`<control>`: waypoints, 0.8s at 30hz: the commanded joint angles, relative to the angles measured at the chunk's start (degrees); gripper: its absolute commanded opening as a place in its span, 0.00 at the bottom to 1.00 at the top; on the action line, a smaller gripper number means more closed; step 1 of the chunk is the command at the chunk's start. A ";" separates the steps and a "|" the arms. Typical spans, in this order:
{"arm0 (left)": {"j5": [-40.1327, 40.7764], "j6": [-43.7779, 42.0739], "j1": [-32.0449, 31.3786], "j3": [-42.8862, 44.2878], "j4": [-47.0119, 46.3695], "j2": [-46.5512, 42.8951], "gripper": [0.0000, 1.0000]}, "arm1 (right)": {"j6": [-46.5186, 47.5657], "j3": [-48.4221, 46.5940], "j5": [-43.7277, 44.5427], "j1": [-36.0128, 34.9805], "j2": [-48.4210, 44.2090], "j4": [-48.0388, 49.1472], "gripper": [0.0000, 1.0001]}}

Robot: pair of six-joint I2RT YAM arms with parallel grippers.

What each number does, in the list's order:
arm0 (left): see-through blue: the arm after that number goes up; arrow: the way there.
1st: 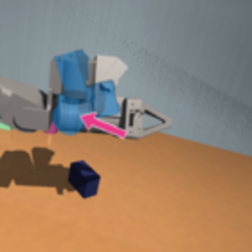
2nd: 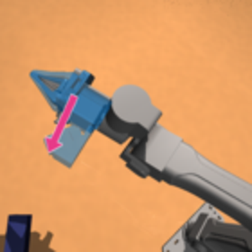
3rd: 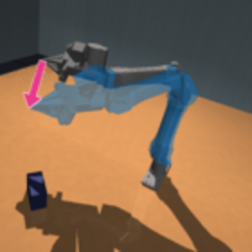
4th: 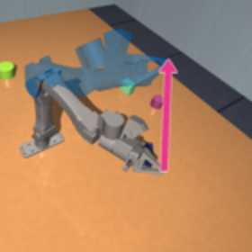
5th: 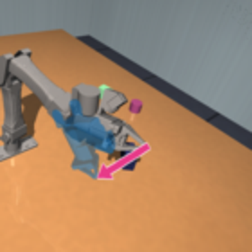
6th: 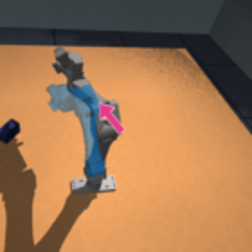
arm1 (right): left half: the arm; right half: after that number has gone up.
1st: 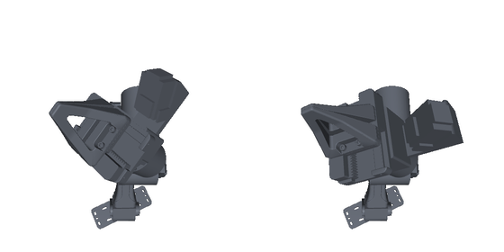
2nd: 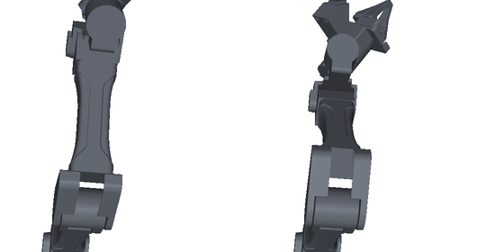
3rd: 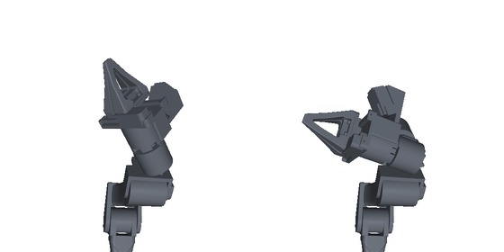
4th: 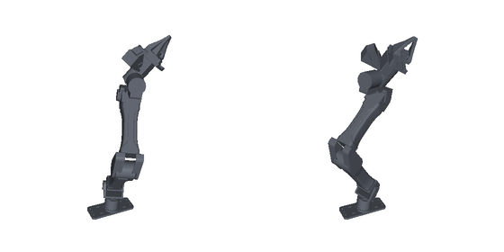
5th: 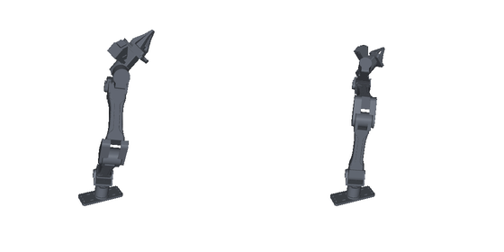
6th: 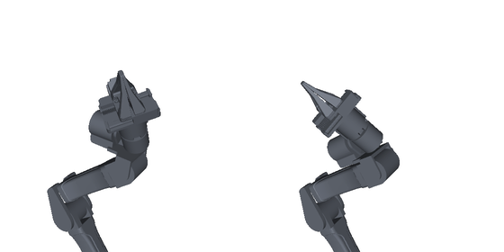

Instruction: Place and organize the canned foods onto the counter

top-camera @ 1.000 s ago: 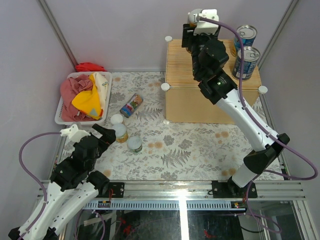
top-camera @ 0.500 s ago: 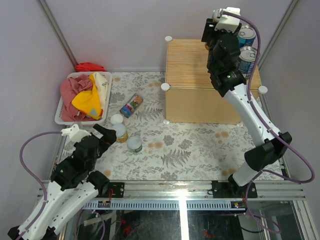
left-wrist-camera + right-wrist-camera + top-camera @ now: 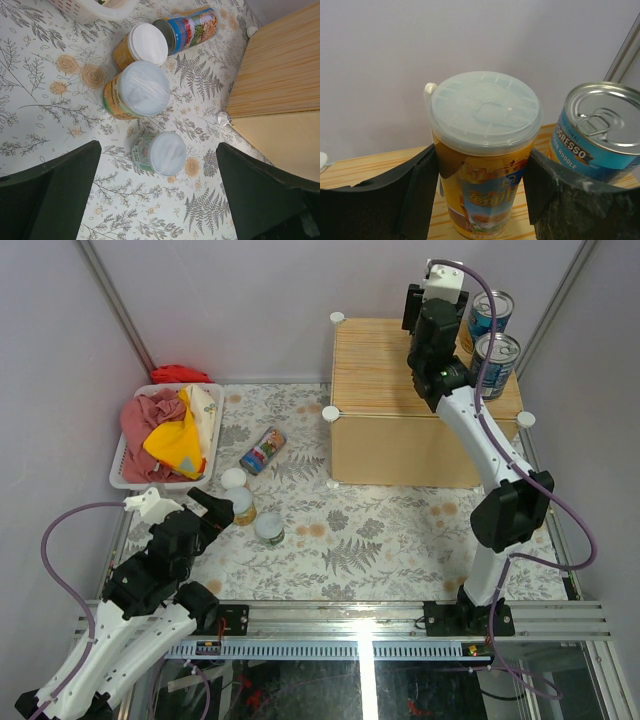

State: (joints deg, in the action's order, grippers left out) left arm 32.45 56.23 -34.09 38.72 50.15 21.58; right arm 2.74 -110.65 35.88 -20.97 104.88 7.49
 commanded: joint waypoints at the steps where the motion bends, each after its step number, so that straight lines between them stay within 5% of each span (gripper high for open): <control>1: 2.53 1.06 -0.39 0.26 -0.41 0.08 1.00 | -0.99 -7.35 -0.19 0.83 -1.71 8.40 0.00; 24: 2.79 1.08 -0.75 0.35 -0.23 -0.36 1.00 | -1.24 -4.09 -0.43 2.58 0.33 12.56 0.00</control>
State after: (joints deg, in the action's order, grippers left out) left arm 33.08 56.62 -34.15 38.72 50.17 21.58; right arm 1.50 -111.87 35.90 -18.94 106.94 6.87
